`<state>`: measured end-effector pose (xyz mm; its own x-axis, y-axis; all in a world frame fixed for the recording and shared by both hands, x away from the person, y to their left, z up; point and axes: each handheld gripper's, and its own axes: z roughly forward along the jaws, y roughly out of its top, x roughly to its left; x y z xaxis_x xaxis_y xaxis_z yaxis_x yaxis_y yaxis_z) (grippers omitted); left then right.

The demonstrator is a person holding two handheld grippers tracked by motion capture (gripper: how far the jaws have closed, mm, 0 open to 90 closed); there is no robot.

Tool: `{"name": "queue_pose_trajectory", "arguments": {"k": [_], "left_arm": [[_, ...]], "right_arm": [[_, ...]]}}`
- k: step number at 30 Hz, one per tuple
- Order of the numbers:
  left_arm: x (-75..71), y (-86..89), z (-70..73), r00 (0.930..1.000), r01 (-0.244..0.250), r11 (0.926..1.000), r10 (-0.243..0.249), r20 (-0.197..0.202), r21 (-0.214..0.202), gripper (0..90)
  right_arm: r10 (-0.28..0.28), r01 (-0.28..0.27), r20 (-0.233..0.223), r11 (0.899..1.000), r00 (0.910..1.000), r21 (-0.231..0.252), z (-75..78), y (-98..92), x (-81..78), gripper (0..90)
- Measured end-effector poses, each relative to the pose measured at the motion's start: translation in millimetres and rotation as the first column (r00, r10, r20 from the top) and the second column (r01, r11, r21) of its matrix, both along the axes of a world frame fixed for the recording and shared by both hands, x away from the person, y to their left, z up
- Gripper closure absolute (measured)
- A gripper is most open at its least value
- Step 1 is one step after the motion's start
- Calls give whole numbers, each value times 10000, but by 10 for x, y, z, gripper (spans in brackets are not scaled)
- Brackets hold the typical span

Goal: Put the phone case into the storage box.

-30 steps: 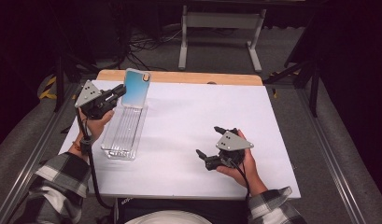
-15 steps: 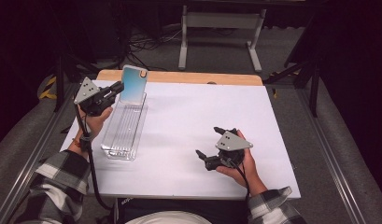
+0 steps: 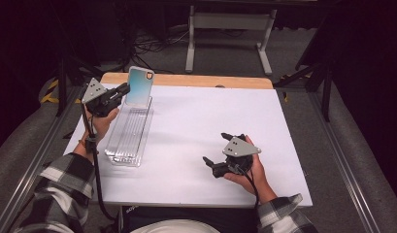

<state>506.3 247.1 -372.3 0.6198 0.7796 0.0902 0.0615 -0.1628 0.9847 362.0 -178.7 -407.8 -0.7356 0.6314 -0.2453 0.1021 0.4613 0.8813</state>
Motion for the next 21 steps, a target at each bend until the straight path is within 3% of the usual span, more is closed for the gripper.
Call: {"name": "queue_pose_trajectory", "arguments": {"k": [11, 18, 21], "left_arm": [[225, 22, -122, 9995, -120, 9998, 124, -298, 146, 837], [356, 48, -208, 9977, -281, 9994, 269, -629, -190, 837], [397, 42, -235, 9969, -399, 9992, 397, -686, -10, 837]], "right_arm": [[55, -57, -253, 9999, 9997, -116, -46, 20, 36, 38], [87, -83, -500, 9999, 9987, 87, -57, 15, 55, 38], [87, -84, -536, 9999, 9985, 57, -62, 12, 64, 39]]}}
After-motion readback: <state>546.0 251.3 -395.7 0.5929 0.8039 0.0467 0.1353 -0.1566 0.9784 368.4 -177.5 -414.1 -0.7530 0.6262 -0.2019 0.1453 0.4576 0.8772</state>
